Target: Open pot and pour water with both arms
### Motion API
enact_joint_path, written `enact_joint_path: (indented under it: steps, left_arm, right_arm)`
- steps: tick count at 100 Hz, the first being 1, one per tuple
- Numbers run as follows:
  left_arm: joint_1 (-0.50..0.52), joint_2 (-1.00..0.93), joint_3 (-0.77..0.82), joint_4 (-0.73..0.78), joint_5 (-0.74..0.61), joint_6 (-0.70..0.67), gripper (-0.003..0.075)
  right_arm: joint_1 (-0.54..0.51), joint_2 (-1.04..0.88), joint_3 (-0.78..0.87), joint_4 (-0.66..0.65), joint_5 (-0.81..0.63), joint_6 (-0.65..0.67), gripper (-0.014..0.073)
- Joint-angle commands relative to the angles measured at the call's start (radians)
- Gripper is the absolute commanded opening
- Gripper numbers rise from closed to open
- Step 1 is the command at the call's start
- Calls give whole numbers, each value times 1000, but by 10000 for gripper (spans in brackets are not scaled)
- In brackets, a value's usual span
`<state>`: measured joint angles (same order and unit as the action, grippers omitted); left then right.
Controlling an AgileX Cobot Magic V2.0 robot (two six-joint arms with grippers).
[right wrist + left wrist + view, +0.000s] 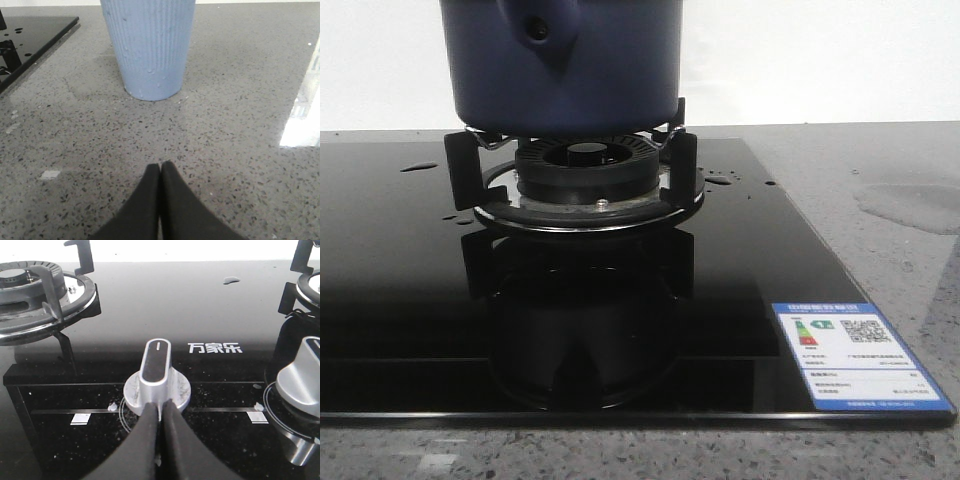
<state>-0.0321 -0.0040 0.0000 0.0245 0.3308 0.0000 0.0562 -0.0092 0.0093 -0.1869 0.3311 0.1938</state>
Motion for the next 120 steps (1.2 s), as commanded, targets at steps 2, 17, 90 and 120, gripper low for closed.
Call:
enact_joint_path:
  steps: [2,17,90,120]
  left_arm:
    - [0,-27,34,-5,-43,-11,-19]
    - [0,-27,34,-5,-43,-11,-19]
    - [0,-27,34,-5,-43,-11,-19]
    - [0,-27,34,-61,-108,-11,-19]
  right_arm:
    - [-5,-17,27,-5,-13,-1,-70]
    - [-5,-17,27,-5,-13,-1,-70]
    - [-5,-17,27,-193,-40,-5,-70]
    - [-5,-17,27,-198,-370,-5,-67]
